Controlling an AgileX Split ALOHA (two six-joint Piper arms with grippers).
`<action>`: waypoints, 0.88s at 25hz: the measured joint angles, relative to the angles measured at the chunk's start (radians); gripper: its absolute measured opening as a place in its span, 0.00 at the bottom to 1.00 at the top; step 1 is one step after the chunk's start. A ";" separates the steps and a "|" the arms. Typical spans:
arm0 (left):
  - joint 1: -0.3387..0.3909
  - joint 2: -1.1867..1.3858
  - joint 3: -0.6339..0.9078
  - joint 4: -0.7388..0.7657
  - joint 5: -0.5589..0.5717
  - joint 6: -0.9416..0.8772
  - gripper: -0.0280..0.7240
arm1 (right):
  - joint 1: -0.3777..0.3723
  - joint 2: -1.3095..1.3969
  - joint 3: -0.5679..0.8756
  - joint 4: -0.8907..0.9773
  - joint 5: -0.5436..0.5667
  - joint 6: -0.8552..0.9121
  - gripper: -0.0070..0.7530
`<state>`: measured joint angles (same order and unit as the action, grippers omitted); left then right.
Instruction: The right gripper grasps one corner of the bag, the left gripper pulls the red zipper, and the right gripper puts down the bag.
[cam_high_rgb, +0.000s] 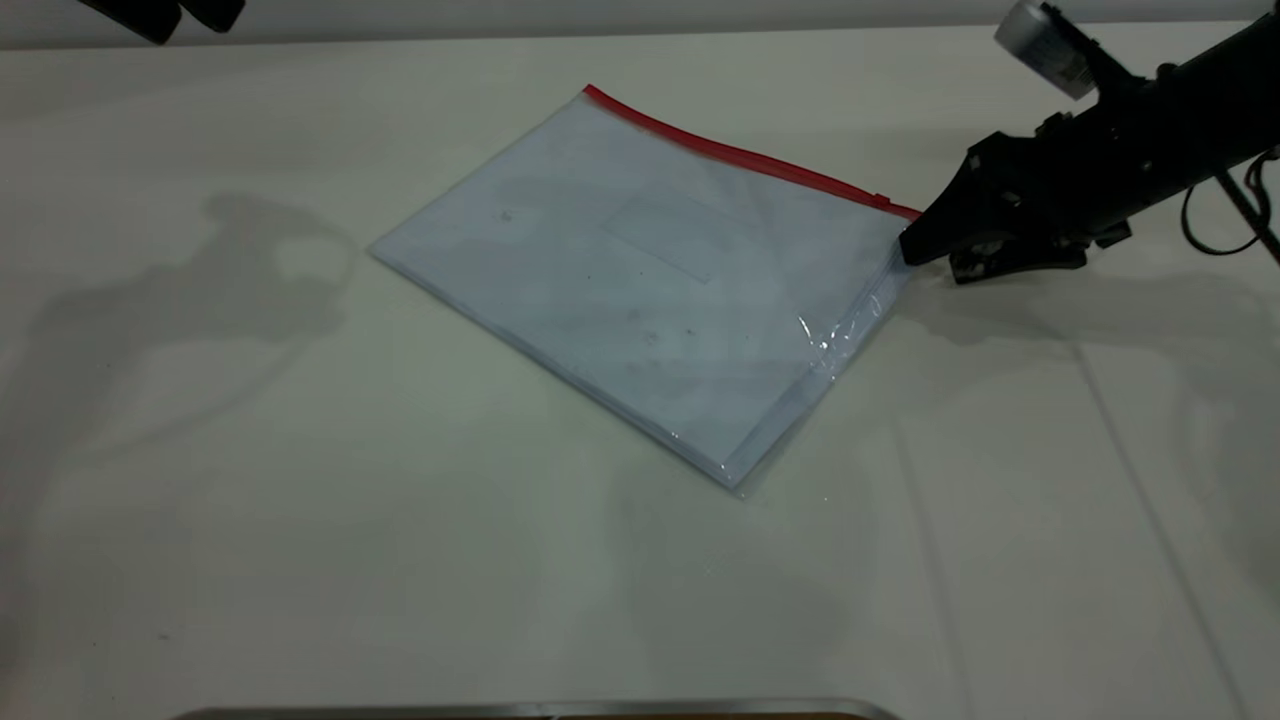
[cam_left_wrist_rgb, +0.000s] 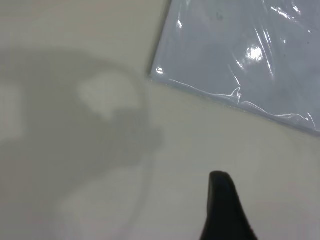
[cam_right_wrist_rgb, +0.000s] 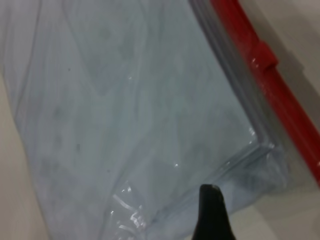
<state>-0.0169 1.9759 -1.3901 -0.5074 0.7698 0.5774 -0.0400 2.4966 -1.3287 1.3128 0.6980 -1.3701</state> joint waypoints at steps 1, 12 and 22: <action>0.000 0.000 0.000 -0.001 0.001 0.000 0.73 | 0.000 0.010 -0.010 0.000 0.003 0.000 0.77; 0.000 0.000 0.000 -0.012 0.014 -0.001 0.73 | 0.000 0.086 -0.076 0.113 0.091 -0.107 0.77; 0.000 0.000 0.000 -0.005 0.028 0.039 0.73 | 0.026 0.091 -0.083 0.192 0.111 -0.209 0.37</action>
<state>-0.0169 1.9759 -1.3901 -0.5126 0.7980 0.6161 -0.0139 2.5880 -1.4118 1.5051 0.8087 -1.5792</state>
